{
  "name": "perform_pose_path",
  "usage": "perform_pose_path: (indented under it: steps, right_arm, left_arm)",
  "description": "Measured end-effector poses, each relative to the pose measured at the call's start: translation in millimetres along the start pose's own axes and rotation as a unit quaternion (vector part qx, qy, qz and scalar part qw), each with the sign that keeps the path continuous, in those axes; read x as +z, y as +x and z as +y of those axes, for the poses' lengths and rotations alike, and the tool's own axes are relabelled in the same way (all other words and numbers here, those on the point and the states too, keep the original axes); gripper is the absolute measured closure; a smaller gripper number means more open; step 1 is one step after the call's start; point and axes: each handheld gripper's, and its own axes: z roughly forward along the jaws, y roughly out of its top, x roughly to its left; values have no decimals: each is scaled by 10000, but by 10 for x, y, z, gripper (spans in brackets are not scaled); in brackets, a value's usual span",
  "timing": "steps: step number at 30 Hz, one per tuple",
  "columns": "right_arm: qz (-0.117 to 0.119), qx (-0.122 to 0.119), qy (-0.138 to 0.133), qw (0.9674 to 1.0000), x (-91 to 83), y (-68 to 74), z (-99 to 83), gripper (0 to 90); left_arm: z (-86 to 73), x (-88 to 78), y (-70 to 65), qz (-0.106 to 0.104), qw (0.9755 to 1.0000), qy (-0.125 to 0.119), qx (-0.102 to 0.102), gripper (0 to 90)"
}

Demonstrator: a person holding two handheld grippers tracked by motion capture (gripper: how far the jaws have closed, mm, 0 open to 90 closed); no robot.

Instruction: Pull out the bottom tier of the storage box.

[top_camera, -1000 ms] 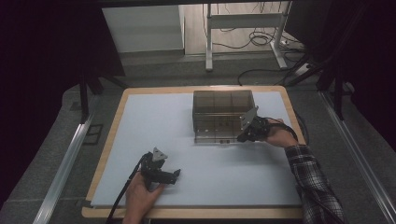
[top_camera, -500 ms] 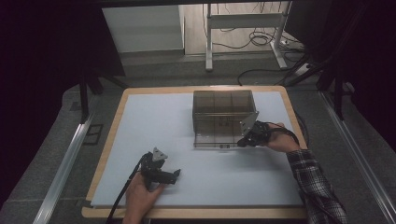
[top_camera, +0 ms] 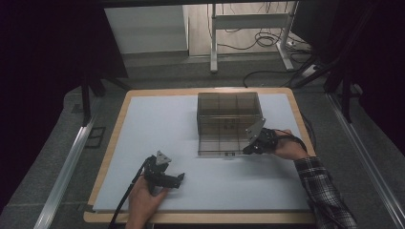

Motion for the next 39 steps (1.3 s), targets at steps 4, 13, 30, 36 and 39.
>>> perform_pose_path:
  steps: [4, 13, 30, 36, 39]
  right_arm:
    - [30, 32, 21, 10000, 25, 14, -24, 863]
    - [24, 71, -30, 10000, 54, 33, -54, 863]
    - [-131, 68, -80, 9999, 46, 61, -56, 792]
    - [-144, 128, -197, 9996, 24, 83, -38, 743]
    - [-244, 174, -195, 9994, 8, 98, -37, 706]
  left_arm:
    - [0, 0, 0, 0, 10000, 1, 2, 0]
    - [0, 0, 0, -1, 10000, -2, -1, 0]
    - [0, 0, 0, 0, 10000, -1, -1, 0]
    - [0, 0, -1, -1, 10000, -2, -1, 0]
    - [0, 0, -1, 0, 10000, -2, -2, 0]
